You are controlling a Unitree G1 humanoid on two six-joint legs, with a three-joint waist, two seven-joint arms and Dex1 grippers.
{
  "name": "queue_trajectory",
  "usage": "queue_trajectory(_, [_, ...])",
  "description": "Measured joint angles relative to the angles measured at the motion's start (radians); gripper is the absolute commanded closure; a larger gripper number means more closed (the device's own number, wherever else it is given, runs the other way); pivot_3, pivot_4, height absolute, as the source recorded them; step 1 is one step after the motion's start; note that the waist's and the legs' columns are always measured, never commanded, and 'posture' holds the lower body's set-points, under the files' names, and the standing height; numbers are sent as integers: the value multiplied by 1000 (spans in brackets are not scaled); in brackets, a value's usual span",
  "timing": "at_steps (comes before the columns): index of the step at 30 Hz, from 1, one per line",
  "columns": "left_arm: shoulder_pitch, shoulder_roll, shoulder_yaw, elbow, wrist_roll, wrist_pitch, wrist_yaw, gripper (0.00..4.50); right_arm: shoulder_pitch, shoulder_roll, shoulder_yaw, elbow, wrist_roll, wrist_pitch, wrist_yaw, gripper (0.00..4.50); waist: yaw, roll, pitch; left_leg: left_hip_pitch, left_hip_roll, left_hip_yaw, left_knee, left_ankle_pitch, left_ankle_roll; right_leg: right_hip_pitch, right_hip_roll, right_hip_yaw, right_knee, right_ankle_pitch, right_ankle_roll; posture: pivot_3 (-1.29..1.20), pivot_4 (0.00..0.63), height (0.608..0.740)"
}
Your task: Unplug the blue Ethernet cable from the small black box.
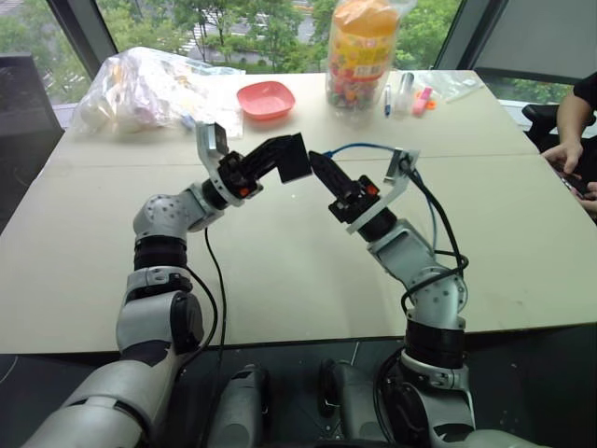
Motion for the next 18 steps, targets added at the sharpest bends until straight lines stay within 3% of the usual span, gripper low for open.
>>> queue_trajectory(10, [0,20,1,30,-4,-29,21,4002,-23,11,-2,62,35,-20,-46,4487,-1,0,0,0,0,0,0,0,0,0,0,0,0,0,0,0,150,740])
queue_trajectory(15, [-1,166,39,47,-12,-39,20,4002,-49,-103,-128,147,50,-53,-81,4487,0,0,0,-2,0,0,0,0,0,-1,0,0,-1,0,0,0,150,740])
queue_trajectory(18, [-4,201,55,57,-12,-67,13,4002,-59,-154,-164,195,48,-59,-78,4487,2,0,0,-2,0,0,-1,0,0,-2,-1,0,-1,0,0,0,150,740])
